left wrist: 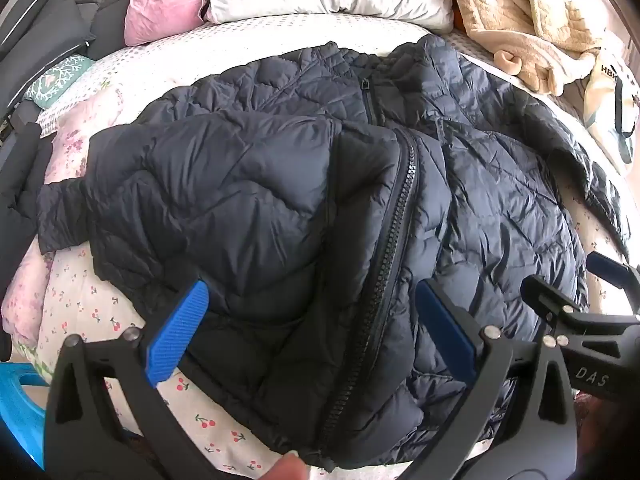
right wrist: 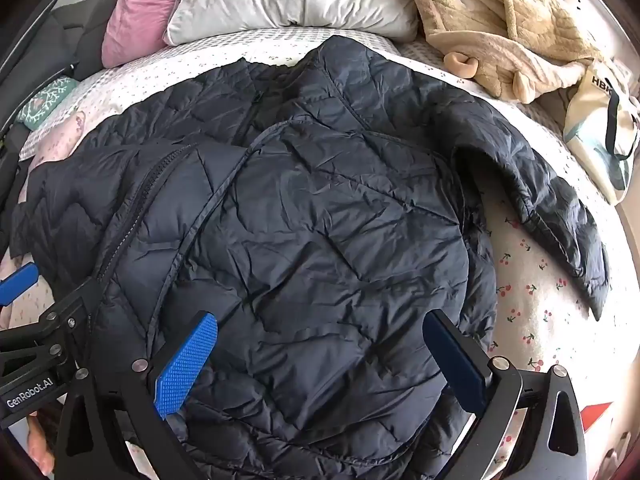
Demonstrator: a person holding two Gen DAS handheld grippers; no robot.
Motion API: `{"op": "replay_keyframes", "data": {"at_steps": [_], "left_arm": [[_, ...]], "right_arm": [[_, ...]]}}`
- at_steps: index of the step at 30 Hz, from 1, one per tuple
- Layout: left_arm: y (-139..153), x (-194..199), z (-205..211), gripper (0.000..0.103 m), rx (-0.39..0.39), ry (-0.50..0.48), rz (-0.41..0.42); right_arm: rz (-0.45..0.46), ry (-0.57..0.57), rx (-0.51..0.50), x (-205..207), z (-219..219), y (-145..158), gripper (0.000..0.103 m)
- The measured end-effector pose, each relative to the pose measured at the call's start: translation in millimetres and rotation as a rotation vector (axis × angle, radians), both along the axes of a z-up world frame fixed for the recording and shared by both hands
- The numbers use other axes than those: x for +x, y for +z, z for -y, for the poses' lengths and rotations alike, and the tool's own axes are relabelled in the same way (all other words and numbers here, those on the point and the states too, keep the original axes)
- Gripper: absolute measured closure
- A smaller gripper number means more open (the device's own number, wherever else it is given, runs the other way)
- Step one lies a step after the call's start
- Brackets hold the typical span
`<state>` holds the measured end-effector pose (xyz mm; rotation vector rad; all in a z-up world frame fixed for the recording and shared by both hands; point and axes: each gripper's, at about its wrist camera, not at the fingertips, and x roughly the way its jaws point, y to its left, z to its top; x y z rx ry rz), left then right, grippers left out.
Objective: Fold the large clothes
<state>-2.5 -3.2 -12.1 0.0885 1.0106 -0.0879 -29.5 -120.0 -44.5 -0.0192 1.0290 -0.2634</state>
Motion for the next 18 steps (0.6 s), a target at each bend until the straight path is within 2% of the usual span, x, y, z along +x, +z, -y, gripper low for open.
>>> {"op": "replay_keyframes", "data": {"at_steps": [18], "left_arm": [[-2.6,-0.3,-0.1,0.000,0.001,0.001,-0.005]], "right_arm": [[0.000,0.001,-0.002,-0.1,-0.5,-0.2,0.000]]}}
